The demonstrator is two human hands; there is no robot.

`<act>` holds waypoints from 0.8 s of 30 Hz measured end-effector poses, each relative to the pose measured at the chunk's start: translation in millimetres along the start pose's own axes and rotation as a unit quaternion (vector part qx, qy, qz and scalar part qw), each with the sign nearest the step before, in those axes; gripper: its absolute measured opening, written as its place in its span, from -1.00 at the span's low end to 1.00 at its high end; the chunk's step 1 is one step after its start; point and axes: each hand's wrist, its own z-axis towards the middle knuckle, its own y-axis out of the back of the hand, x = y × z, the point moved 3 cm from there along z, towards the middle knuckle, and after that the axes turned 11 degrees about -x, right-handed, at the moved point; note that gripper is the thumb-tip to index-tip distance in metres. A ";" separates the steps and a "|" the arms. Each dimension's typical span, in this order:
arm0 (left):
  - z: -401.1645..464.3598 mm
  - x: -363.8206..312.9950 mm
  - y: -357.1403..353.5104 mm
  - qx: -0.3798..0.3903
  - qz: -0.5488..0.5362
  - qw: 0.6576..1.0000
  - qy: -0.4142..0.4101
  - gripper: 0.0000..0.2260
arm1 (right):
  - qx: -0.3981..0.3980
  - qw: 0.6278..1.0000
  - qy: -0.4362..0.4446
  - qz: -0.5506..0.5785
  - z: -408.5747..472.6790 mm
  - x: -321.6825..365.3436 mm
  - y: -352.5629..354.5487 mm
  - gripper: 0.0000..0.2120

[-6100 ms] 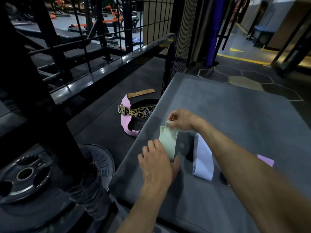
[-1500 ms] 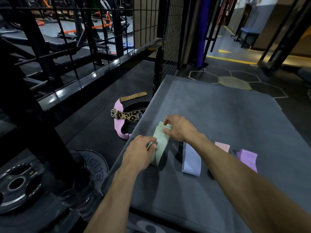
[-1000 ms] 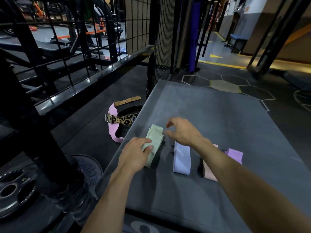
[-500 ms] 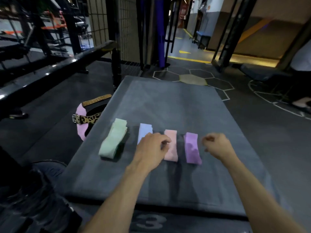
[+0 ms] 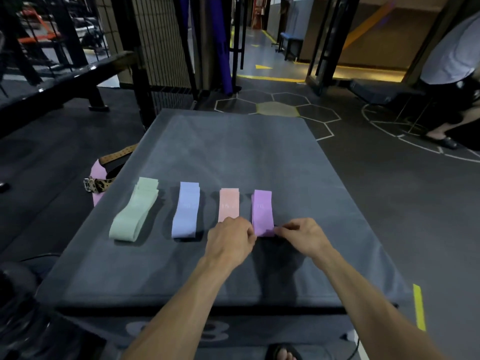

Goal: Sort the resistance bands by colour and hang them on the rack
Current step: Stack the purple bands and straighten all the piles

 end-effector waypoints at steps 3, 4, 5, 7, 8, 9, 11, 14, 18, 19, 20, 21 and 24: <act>0.0 1.4 0.2 0.002 0.008 1.000 -0.002 -0.84 | 0.006 1.000 0.005 -0.008 0.4 1.2 -3.5 -0.76; 0.3 2.6 -0.5 0.004 0.008 1.000 -0.001 -0.83 | 0.005 1.000 0.008 -0.013 -0.3 2.3 -4.5 -0.78; 0.5 3.5 -1.3 0.007 0.007 1.000 0.001 -0.83 | 0.004 1.000 0.012 -0.015 -0.5 2.6 -6.1 -0.80; 0.0 4.3 -2.3 0.014 0.005 1.000 0.003 -0.84 | 0.000 1.000 0.015 -0.014 -0.3 3.1 -8.6 -0.81; -0.5 4.4 -3.2 0.018 0.002 1.000 0.001 -0.84 | 0.000 1.000 0.014 -0.012 -0.9 4.0 -9.3 -0.80; -1.2 4.1 -4.3 0.020 -0.001 1.000 -0.003 -0.84 | 0.000 1.000 0.014 -0.010 -1.0 4.3 -10.0 -0.80; -2.6 2.0 -5.6 0.022 0.000 1.000 -0.009 -0.83 | -0.003 1.000 0.015 -0.014 -0.2 4.8 -11.1 -0.82; -3.0 0.4 -7.1 0.020 -0.001 1.000 -0.009 -0.81 | -0.011 0.999 0.025 -0.029 0.8 4.9 -12.3 -0.85; -2.1 -0.1 -7.7 0.027 -0.004 1.000 -0.008 -0.82 | -0.011 0.999 0.024 -0.018 3.2 4.6 -15.5 -0.90; -2.1 0.4 -8.2 0.028 -0.004 1.000 -0.008 -0.82 | -0.008 1.000 0.019 -0.014 4.1 4.3 -16.3 -0.91; -2.4 0.7 -8.3 0.029 -0.004 1.000 -0.007 -0.83 | -0.003 1.000 0.013 -0.010 5.0 4.1 -16.9 -0.91; -2.6 1.0 -8.3 0.030 -0.006 0.999 -0.007 -0.83 | 0.004 1.000 0.005 -0.006 6.3 3.3 -17.8 -0.90; -4.2 1.4 -7.4 0.034 -0.014 0.999 -0.009 -0.82 | 0.018 0.999 -0.023 -0.011 9.4 0.8 -19.7 -0.76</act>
